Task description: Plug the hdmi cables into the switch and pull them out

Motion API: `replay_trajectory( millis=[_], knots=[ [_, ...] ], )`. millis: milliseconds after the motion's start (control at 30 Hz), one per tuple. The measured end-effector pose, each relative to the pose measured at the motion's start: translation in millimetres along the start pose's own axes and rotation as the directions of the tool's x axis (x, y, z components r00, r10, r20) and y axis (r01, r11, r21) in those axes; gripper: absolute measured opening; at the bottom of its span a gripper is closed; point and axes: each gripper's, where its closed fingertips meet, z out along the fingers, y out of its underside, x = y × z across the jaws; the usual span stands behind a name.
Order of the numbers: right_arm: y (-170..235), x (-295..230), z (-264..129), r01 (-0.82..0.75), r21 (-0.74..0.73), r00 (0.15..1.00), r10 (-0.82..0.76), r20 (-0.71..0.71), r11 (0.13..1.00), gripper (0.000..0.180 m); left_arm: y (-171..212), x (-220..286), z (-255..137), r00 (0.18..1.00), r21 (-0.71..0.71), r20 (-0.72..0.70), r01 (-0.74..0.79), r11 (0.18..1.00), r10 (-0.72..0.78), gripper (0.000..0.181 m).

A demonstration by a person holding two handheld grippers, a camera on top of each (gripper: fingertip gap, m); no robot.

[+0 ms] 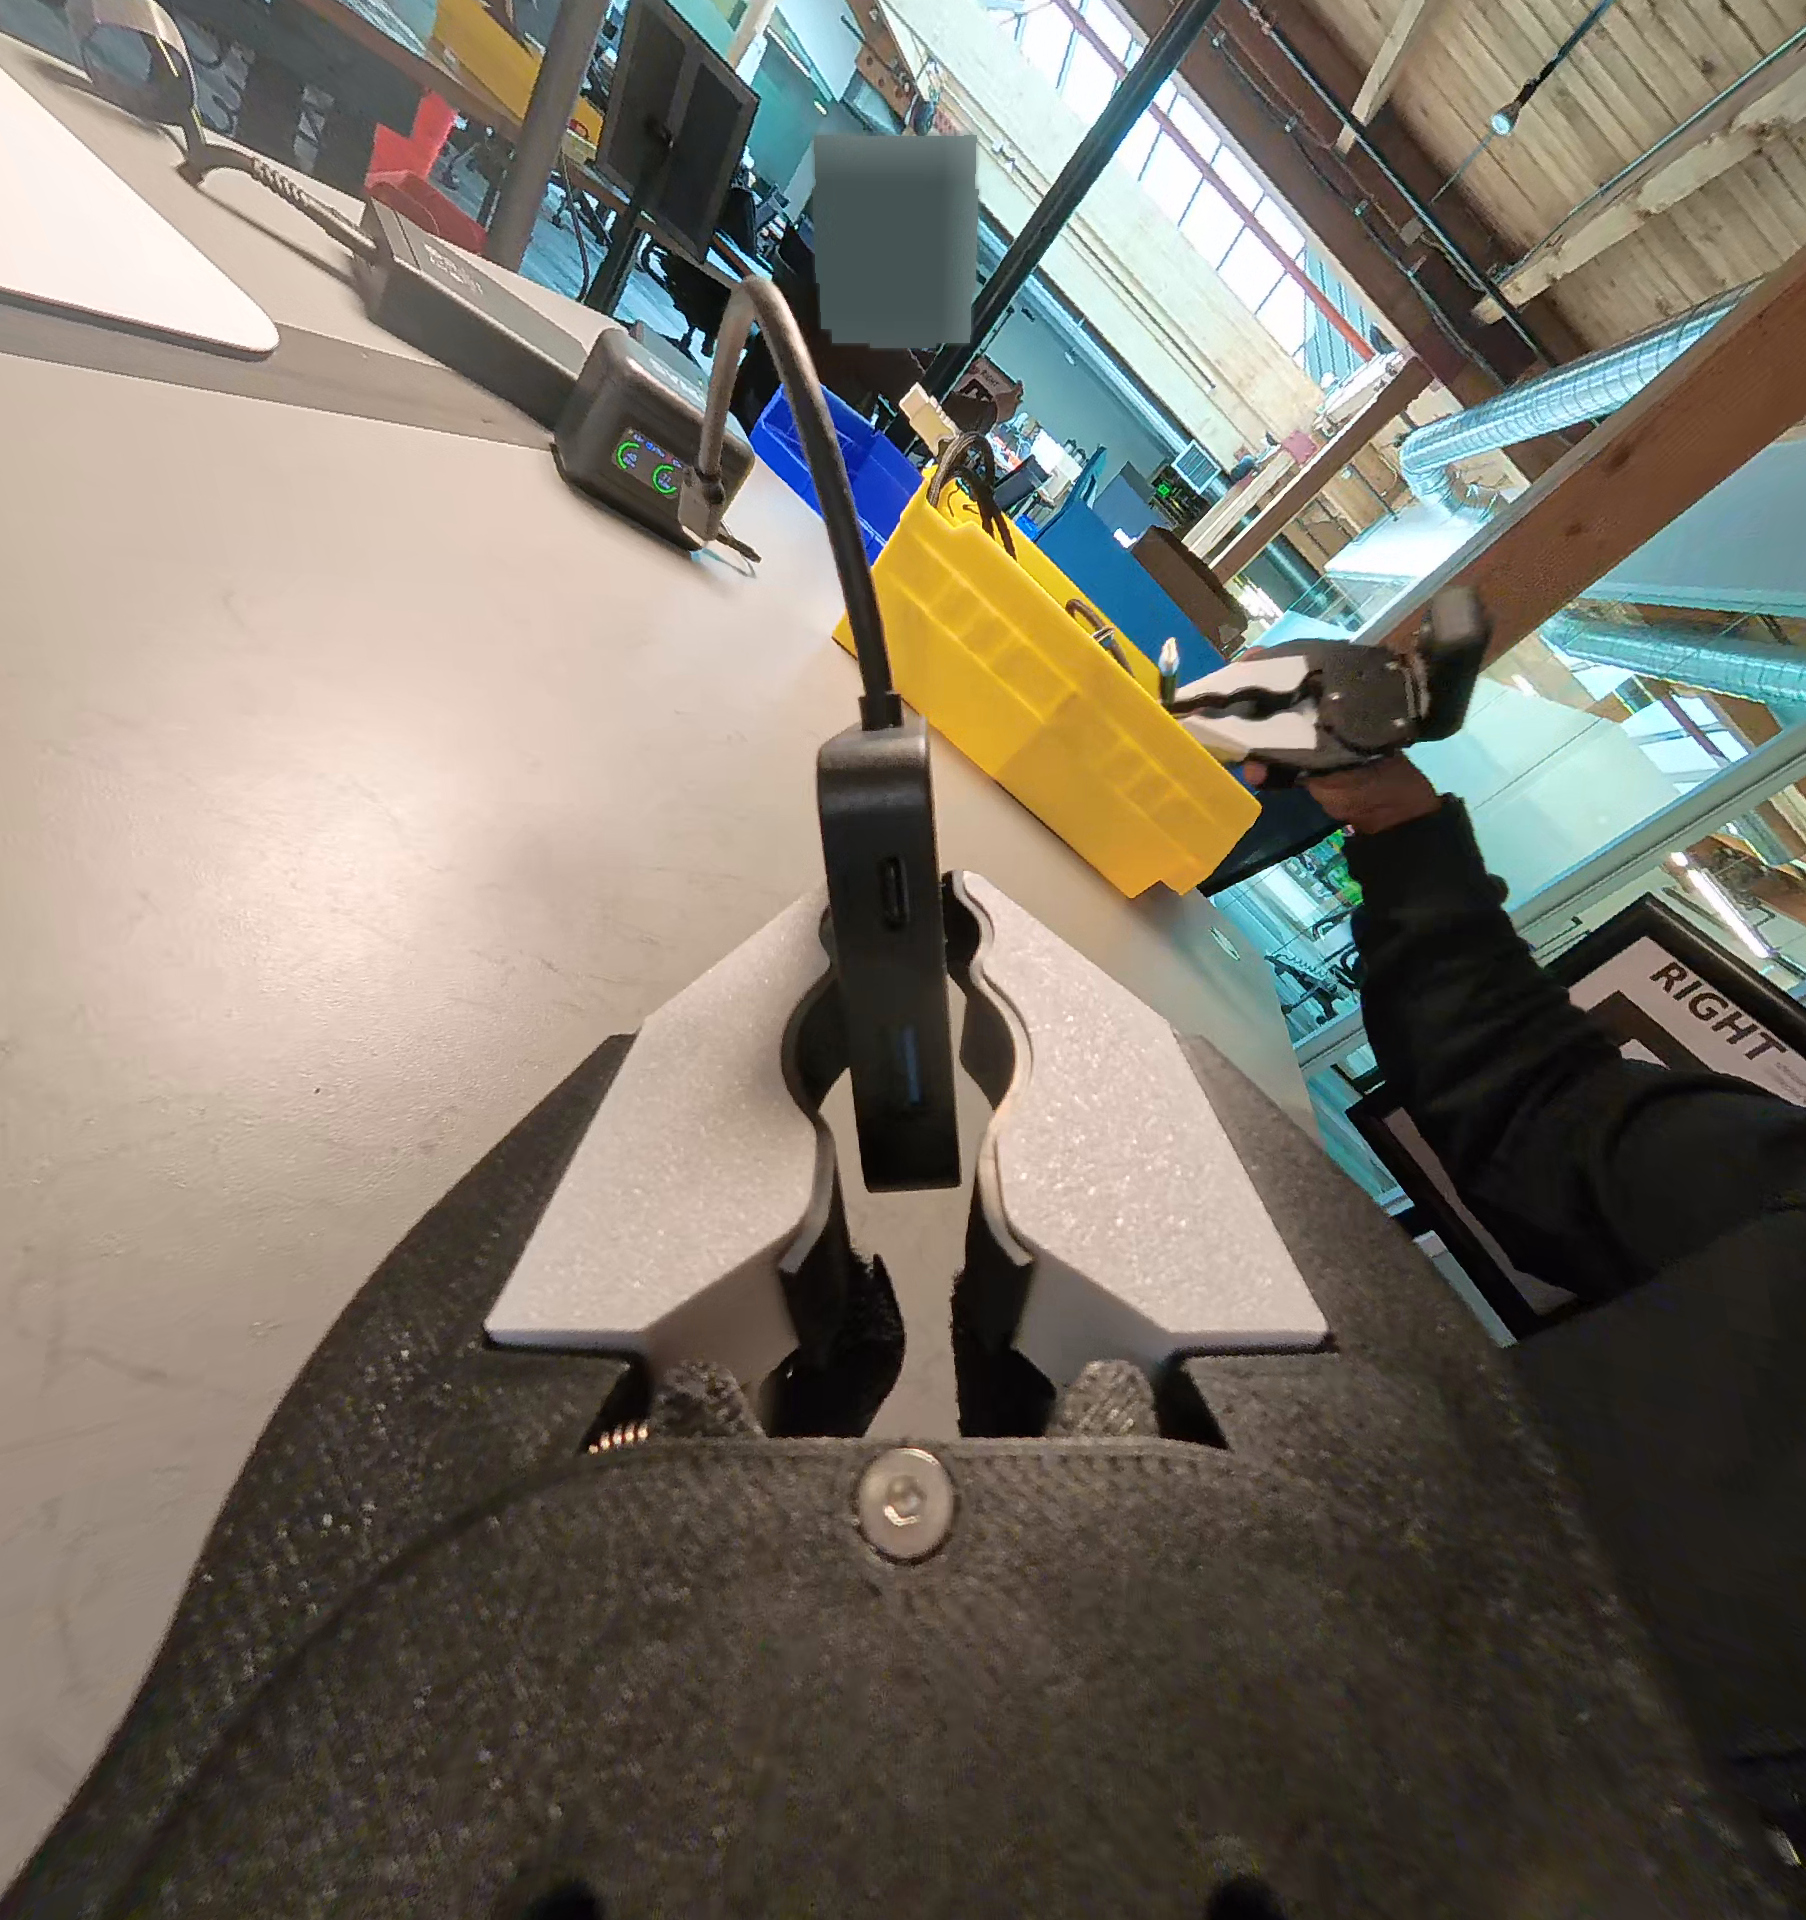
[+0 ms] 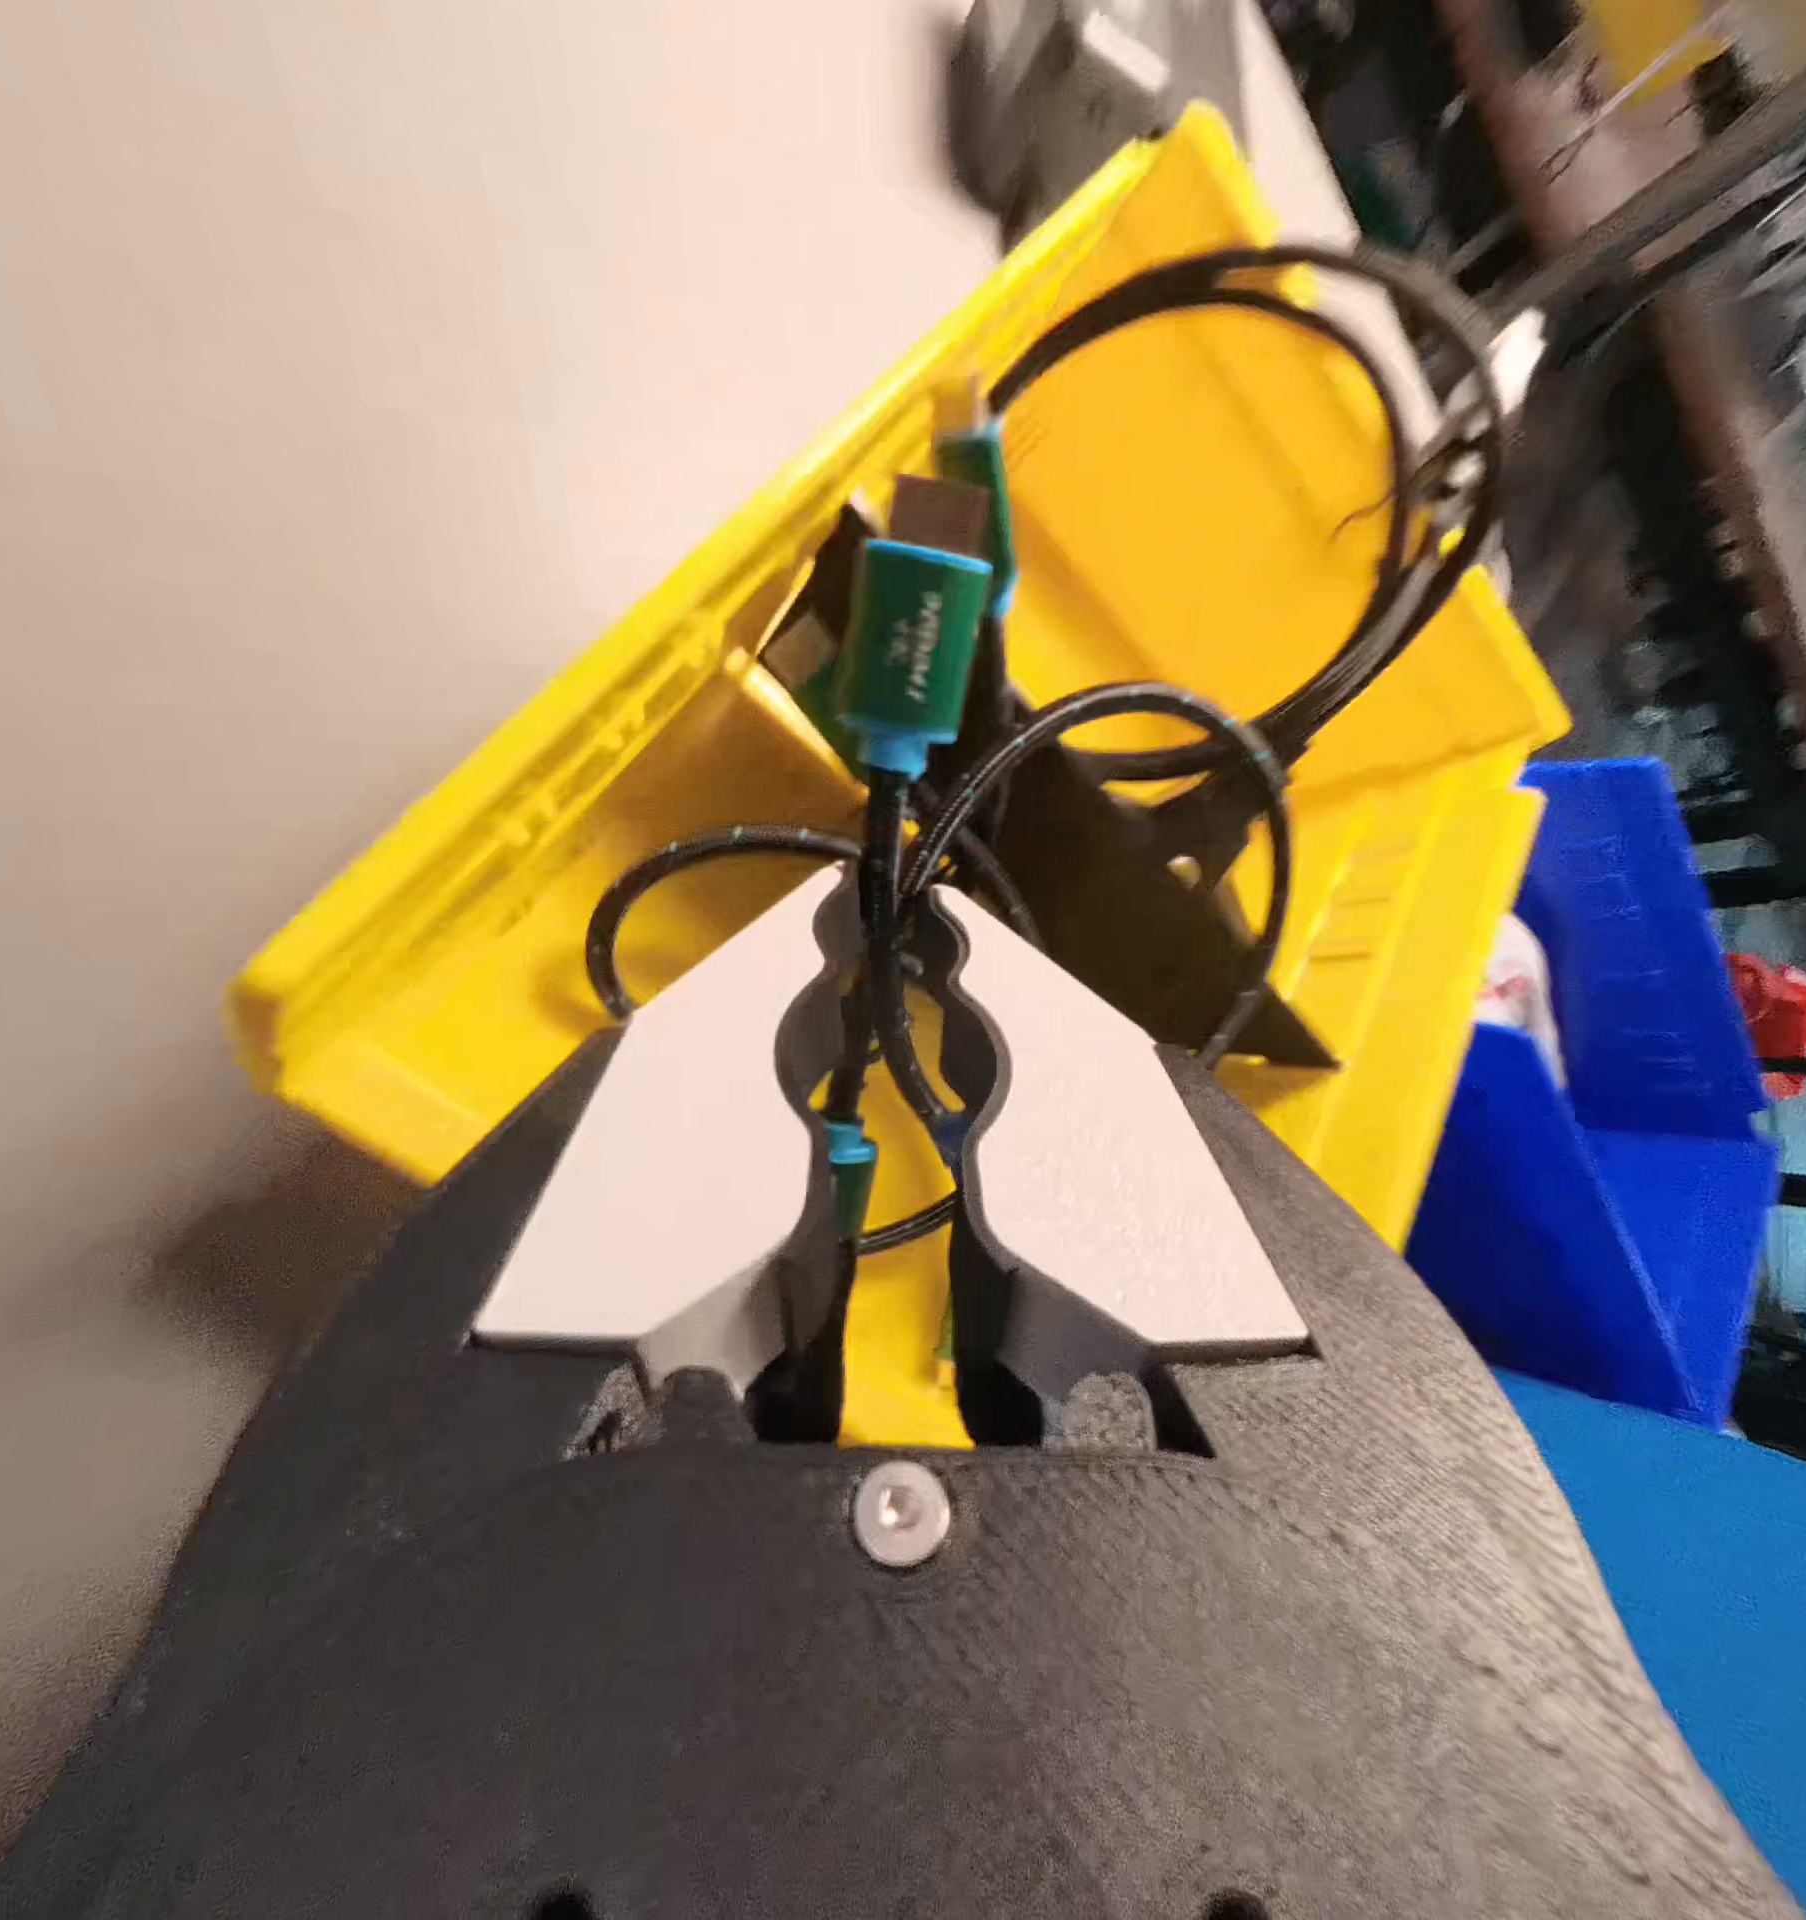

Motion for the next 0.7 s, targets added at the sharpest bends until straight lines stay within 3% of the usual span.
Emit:
replay_trajectory(
  millis=[100,300,467,700],
  knots=[
    [0,-3,-2,-0.013,0.004,1.0,0.013,0.0,1.0,0.028,2,1,1,1.0,-0.011,-0.004,-0.002,1.0,0.002,0.014],
    [-38,3,-36,-0.021,0.113,0.998,0.027,-0.052,0.993,0.03,6,3,3,1.0,-0.038,-0.007,-0.021,0.999,0.021,0.014],
    [-121,-39,-37,-0.016,0.307,1.0,0.012,0.015,0.952,0.03,13,14,9,0.993,-0.076,-0.017,-0.12,0.99,0.119,0.014],
    [-253,-157,19,-0.087,0.492,0.941,-0.091,0.327,0.866,0.03,24,37,18,0.944,-0.108,-0.059,-0.329,0.938,0.325,0.014]
  ],
)
